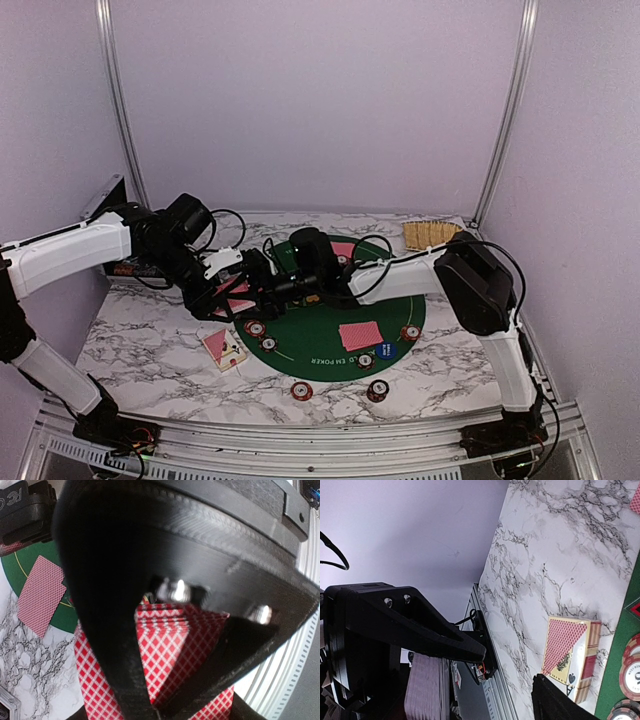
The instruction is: Distribute texas hold em gaming equipment
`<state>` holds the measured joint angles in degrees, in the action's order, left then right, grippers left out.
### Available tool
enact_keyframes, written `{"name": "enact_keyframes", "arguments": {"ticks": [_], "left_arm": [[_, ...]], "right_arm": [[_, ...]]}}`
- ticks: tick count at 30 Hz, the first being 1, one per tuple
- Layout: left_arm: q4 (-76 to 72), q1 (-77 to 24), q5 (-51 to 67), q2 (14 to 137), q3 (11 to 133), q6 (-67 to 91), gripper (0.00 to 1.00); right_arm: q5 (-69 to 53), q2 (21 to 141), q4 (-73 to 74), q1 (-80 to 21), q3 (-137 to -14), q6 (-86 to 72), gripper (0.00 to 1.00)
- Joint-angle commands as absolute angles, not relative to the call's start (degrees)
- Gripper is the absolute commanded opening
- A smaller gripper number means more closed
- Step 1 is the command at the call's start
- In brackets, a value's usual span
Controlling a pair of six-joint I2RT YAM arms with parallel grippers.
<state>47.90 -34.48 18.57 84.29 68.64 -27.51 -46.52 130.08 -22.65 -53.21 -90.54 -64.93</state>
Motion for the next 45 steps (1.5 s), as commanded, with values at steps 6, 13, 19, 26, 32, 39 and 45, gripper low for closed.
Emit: {"name": "enact_keyframes", "arguments": {"ticks": [6, 13, 19, 26, 32, 39, 45], "left_arm": [[48.1, -34.5, 20.2, 82.7, 70.4, -27.8, 0.00], [48.1, -34.5, 20.0, 82.7, 70.5, -27.9, 0.00], [48.1, -34.5, 19.5, 82.7, 70.1, -27.9, 0.00], [48.1, -34.4, 19.2, 82.9, 69.6, -28.3, 0.00], [48.1, -34.5, 18.8, 83.0, 69.6, -28.3, 0.00], [48.1, -34.4, 18.4, 83.1, 69.3, -28.3, 0.00], [48.1, -34.4, 18.3, 83.1, 69.3, -28.3, 0.00]], "right_arm": [[-45.7, 126.3, -20.6, -50.7, -85.9, -63.0, 0.68], [-46.1, 124.3, -21.1, -49.9, -84.2, -62.8, 0.58], [-46.3, 121.7, -21.8, -49.6, -82.4, -62.7, 0.45], [-46.4, 118.7, -23.3, -49.0, -79.6, -63.3, 0.29], [-46.6, 117.4, -24.0, -48.6, -78.2, -63.7, 0.16], [-46.9, 115.1, -24.3, -47.3, -76.8, -63.9, 0.07], [-46.9, 112.5, -21.9, -45.5, -75.5, -62.0, 0.04]]}}
